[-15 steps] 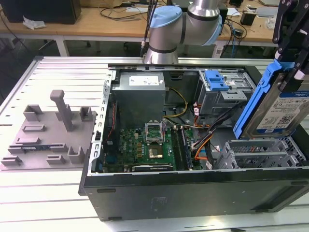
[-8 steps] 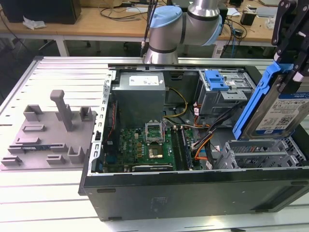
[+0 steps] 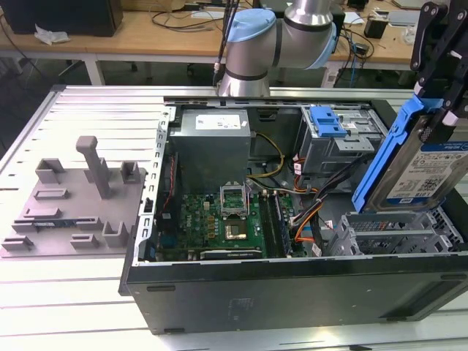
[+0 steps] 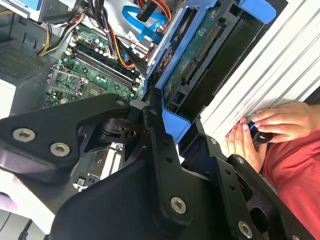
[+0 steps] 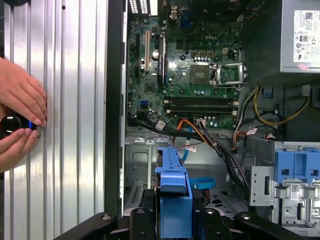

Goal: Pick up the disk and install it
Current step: 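Insert the disk into the insertion slot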

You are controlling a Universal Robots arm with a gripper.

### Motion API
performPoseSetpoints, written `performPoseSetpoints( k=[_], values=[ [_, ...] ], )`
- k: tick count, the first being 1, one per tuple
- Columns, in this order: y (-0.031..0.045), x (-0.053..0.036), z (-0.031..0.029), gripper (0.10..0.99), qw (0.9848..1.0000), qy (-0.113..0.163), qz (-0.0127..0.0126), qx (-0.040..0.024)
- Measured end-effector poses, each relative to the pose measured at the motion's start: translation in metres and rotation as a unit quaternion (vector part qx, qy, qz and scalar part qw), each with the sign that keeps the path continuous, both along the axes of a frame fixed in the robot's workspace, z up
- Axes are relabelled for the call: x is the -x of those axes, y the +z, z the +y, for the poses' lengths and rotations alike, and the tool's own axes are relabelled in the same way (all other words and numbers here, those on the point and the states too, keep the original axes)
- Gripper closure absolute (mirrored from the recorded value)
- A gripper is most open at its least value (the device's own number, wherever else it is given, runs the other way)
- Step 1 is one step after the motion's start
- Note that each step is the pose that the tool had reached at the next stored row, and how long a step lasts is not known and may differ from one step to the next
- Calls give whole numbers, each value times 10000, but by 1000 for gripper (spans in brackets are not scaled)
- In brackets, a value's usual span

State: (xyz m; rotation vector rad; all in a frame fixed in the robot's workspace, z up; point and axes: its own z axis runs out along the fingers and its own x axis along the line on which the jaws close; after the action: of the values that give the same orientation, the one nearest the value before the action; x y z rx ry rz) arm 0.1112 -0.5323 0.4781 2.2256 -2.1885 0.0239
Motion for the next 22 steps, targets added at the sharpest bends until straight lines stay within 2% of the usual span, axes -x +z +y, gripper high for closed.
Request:
performPoseSetpoints(
  k=[12,22],
  values=[
    [-52,0,-40,722,10000,0,0,0],
    [-105,0,-44,722,10000,-27,0,0]
  ],
)
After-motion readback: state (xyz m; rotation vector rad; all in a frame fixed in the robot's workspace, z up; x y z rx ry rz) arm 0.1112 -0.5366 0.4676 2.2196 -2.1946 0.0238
